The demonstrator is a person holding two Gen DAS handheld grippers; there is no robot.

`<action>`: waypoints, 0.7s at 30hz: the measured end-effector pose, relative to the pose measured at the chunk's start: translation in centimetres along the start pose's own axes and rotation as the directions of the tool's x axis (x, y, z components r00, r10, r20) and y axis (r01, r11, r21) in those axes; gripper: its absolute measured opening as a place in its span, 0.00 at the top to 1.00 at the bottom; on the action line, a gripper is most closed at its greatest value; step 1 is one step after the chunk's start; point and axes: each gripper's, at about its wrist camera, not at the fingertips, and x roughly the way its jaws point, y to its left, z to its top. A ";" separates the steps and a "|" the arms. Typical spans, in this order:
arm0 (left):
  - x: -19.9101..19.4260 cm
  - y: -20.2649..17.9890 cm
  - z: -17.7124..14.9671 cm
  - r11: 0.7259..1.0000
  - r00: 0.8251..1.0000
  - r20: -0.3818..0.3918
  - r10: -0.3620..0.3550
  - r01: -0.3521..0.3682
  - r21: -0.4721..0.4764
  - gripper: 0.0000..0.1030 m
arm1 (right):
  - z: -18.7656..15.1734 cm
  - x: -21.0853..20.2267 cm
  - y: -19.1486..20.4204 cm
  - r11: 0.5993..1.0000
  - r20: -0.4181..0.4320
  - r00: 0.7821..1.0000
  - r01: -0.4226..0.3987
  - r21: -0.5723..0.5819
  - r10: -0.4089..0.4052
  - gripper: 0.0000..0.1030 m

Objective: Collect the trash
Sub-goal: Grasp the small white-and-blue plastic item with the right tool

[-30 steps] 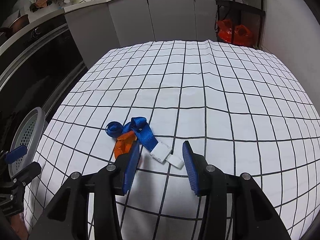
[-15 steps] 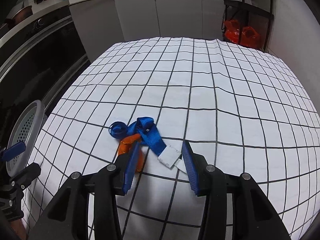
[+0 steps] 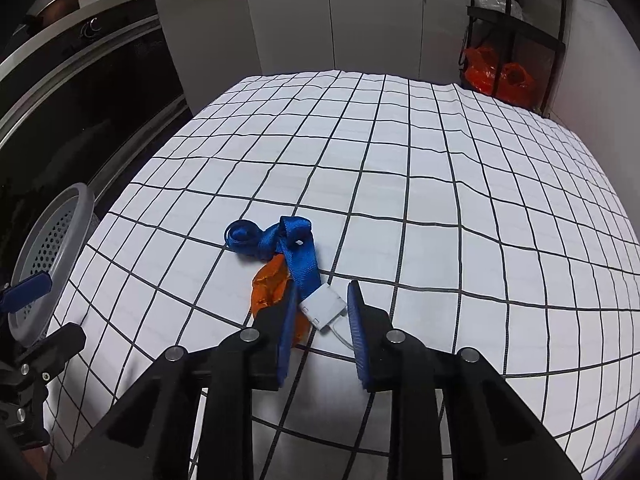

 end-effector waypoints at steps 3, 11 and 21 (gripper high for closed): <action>-0.2 0.0 0.0 1.000 1.000 0.005 -0.002 0.002 0.000 0.24 | -0.1 -0.2 -0.4 1.000 0.005 1.000 -0.003 0.018 0.003 0.76; -0.9 -0.7 0.0 1.000 0.999 0.022 -0.031 0.031 0.003 0.24 | -0.4 -2.2 -3.3 0.989 0.044 0.999 -0.031 0.145 0.025 0.76; 0.3 -4.9 0.4 0.995 0.996 0.007 -0.088 0.088 0.055 0.22 | -0.8 -5.9 -7.3 0.945 0.141 0.989 -0.085 0.316 0.042 0.76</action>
